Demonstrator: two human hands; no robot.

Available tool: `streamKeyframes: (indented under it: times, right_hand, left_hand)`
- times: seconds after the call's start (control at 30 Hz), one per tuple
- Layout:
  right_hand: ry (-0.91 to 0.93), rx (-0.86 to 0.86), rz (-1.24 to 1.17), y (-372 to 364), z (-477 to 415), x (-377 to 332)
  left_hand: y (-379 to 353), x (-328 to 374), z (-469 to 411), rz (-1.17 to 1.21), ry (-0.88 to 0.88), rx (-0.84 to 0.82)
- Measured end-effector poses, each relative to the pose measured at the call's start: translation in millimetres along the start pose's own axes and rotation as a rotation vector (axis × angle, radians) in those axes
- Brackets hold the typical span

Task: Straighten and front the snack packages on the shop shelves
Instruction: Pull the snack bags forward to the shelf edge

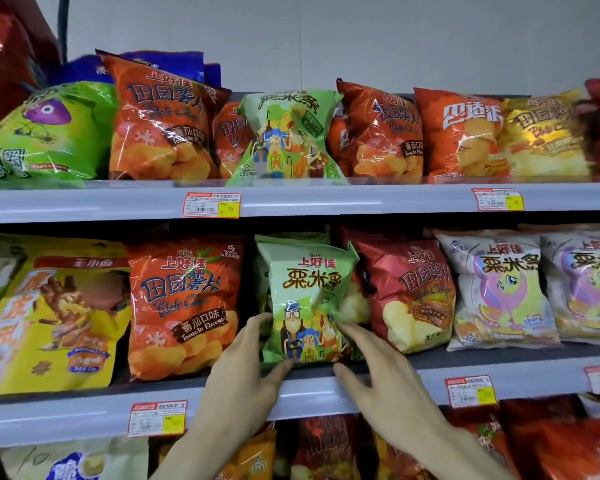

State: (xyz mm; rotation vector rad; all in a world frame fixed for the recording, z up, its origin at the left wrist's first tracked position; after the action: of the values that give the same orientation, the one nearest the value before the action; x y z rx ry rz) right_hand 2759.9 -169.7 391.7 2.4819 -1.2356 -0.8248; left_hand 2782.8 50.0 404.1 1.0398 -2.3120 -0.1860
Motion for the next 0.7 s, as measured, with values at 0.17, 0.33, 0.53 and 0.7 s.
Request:
streamKeyframes:
  times: [0.17, 0.33, 0.53, 0.7]
  right_hand:
    - [0.036, -0.073, 0.101, 12, 3, -10]
    - [0.174, -0.077, 0.203, 29, 0, -34]
    - [0.330, -0.141, 0.188, 21, 6, -78]
    - [0.431, -0.244, 0.125, -5, 11, -117]
  left_hand:
    - [12, 9, 4, -0.103, -0.032, -0.009]
    - [32, 20, 10, -0.237, -0.024, -0.064]
    - [62, 24, 24, -0.439, -0.012, -0.138]
    - [114, 9, 38, -0.620, 0.060, -0.179]
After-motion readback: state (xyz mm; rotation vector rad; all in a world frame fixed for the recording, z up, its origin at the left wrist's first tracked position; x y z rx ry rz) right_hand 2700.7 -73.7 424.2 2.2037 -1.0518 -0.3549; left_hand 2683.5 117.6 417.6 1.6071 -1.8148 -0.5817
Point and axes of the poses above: each hand's wrist, its own z-axis away from the middle knuckle, its own y-axis out of the back of the hand, x = y × z, the point moved 8 cm from there along -z, towards the middle knuckle, and after that the axes turned 15 degrees about x, right-handed, at the moved point
